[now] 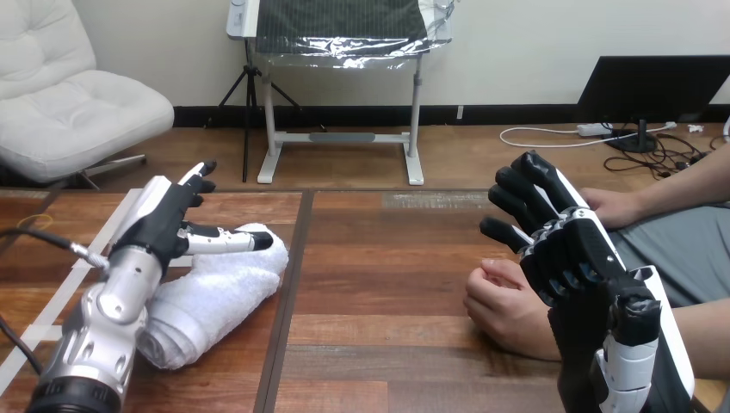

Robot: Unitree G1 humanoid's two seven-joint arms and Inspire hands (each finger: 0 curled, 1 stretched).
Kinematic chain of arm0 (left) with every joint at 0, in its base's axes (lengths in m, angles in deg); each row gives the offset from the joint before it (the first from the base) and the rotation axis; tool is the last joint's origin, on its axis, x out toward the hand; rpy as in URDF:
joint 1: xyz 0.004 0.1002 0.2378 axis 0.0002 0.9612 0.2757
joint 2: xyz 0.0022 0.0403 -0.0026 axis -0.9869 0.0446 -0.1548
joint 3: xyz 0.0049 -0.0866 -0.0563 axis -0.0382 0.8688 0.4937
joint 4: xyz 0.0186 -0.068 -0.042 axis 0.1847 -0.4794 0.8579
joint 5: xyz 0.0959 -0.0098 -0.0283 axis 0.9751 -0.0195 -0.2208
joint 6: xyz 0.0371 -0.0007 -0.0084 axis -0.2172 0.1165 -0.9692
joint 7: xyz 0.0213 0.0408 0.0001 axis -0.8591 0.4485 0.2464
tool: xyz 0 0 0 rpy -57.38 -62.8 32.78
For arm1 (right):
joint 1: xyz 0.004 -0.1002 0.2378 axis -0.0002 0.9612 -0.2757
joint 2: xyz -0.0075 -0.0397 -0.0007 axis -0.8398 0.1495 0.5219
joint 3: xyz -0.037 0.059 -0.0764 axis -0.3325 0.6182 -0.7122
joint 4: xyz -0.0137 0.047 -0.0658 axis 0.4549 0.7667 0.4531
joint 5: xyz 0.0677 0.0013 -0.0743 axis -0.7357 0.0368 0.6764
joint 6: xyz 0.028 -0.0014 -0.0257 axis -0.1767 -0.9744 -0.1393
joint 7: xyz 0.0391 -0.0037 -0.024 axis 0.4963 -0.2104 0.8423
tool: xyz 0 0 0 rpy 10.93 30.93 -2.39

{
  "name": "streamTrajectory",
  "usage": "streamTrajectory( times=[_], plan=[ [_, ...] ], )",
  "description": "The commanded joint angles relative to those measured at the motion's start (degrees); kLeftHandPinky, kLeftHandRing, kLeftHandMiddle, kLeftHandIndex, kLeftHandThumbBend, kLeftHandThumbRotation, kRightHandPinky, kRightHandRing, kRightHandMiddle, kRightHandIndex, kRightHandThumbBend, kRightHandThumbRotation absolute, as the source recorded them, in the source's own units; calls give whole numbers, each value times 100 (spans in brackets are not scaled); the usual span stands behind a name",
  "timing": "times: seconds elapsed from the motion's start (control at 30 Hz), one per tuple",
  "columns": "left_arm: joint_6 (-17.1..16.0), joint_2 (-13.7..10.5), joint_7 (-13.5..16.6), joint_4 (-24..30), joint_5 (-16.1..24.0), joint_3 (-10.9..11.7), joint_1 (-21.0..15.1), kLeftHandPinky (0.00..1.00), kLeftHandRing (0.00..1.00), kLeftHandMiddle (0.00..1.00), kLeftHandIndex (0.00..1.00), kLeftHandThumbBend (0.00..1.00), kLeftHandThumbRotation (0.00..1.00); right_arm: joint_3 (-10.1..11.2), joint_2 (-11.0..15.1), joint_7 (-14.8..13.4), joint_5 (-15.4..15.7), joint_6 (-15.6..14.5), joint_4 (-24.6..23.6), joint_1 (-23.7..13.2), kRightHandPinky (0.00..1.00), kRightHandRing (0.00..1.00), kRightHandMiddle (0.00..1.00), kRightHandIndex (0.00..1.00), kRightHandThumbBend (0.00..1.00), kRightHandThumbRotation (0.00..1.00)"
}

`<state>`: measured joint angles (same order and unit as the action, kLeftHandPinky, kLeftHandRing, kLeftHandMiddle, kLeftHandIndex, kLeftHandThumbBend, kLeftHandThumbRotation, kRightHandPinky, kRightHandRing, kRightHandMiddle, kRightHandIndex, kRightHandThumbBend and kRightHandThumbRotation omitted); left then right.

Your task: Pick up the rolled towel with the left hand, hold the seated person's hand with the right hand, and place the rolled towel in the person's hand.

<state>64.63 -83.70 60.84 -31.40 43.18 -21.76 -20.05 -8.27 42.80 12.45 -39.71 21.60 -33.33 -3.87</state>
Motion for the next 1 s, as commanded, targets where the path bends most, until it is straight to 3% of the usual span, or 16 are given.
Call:
streamTrajectory(
  times=[0.0,0.3,0.43,0.57,0.73,0.87,0.97],
  plan=[
    [672,-143,-44,1008,240,-146,-105,65,88,91,94,87,29,28,-55,-29,-30,52,-212,-167,85,92,91,91,81,100],
    [2094,-101,-343,2264,709,-324,235,63,87,91,93,84,34,31,-49,-32,-12,60,-241,-131,85,92,91,92,81,100],
    [2781,-150,-637,2866,1105,-542,362,61,85,90,92,84,38,36,-51,-29,-13,76,-226,-129,85,92,91,92,81,100],
    [3221,-204,-897,3260,1408,-716,442,59,84,89,92,85,45,40,-46,-23,-11,79,-225,-123,85,92,91,92,81,100],
    [3815,-274,-1312,3874,1910,-989,568,41,67,75,82,88,55,34,-39,-2,-37,79,-212,-127,85,92,91,92,81,100],
    [4121,-320,-1553,4266,2327,-1195,662,27,48,59,67,90,60,25,-46,5,-52,89,-196,-134,85,92,91,92,81,100],
    [4332,-288,-1656,4520,2639,-1306,735,24,44,56,63,91,61,24,-57,2,-29,110,-176,-152,86,92,91,92,80,100]
  ],
)
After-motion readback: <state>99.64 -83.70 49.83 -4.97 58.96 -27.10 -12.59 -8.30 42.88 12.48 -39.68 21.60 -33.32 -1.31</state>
